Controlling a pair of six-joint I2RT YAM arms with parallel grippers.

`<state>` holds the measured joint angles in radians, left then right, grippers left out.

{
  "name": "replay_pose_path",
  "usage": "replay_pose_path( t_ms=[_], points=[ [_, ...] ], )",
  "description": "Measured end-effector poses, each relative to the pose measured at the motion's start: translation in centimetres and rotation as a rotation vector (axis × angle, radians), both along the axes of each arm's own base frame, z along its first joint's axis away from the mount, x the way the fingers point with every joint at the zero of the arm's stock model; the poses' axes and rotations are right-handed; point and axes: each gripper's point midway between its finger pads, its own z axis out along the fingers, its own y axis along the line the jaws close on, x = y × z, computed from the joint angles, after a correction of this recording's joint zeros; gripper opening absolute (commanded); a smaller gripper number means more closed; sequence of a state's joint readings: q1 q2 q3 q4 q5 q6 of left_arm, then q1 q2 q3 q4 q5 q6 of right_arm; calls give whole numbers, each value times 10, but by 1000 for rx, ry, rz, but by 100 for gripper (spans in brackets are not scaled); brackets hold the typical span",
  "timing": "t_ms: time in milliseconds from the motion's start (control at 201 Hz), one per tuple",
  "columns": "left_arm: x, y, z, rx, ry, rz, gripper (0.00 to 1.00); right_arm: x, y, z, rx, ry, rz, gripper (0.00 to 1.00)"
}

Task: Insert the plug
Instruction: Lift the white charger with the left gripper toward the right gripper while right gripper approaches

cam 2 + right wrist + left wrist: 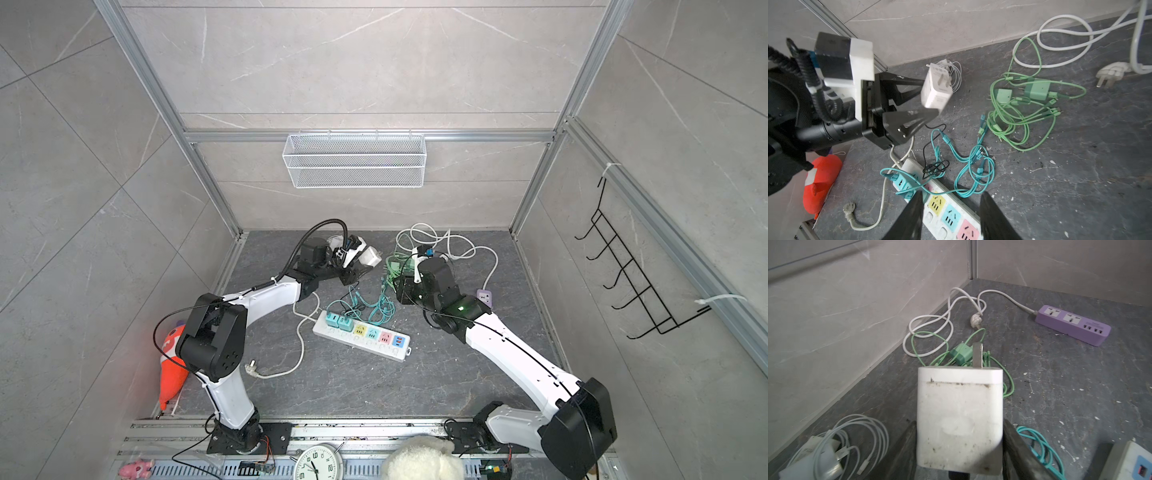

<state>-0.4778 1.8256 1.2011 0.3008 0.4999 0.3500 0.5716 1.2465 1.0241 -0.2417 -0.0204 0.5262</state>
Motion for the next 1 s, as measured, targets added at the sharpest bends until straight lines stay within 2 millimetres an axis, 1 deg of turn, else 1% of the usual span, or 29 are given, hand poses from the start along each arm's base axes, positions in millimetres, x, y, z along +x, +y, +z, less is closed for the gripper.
replay_pose_path(
  t_ms=[115, 169, 274, 458, 538, 672, 707, 742, 757, 797, 831, 866, 941, 996],
  points=[
    [-16, -15, -6, 3, 11, -39, 32, 1, 3, 4, 19, -2, 4, 47],
    [-21, -18, -6, 2, 10, -50, 32, 2, 3, 4, 23, -2, 3, 47],
    [-28, -16, -1, 1, 8, -57, 32, 3, 1, 4, 22, -2, -2, 47],
    [-39, -10, 18, 15, -14, -71, 31, 7, -7, 3, 6, -8, -21, 46],
    [-45, -8, 24, 23, -13, -77, 32, 9, -10, 3, 0, -11, -25, 46],
    [-48, -6, 28, 57, 80, -63, 32, 10, -9, 0, -14, -26, -7, 46],
    [-46, -6, 35, 59, 109, -50, 33, 10, -8, -3, -16, -33, 0, 46],
    [-44, -6, 42, 57, 137, -30, 36, 10, -7, -7, -17, -38, 8, 46],
    [-42, -6, 50, 50, 142, -17, 38, 9, -7, -9, -19, -37, 9, 46],
    [-40, -6, 63, 32, 173, 7, 40, 8, -7, -17, -22, -39, 20, 46],
    [-38, -6, 76, 9, 202, 31, 40, 7, -6, -24, -26, -38, 28, 46],
    [-35, -6, 87, -14, 229, 60, 38, 6, -6, -31, -28, -37, 36, 46],
    [-34, -4, 111, -69, 321, 122, 31, 2, -4, -44, -23, -39, 58, 46],
    [-32, -5, 125, -112, 389, 159, 27, 0, -1, -51, -12, -48, 75, 46]
  ],
)
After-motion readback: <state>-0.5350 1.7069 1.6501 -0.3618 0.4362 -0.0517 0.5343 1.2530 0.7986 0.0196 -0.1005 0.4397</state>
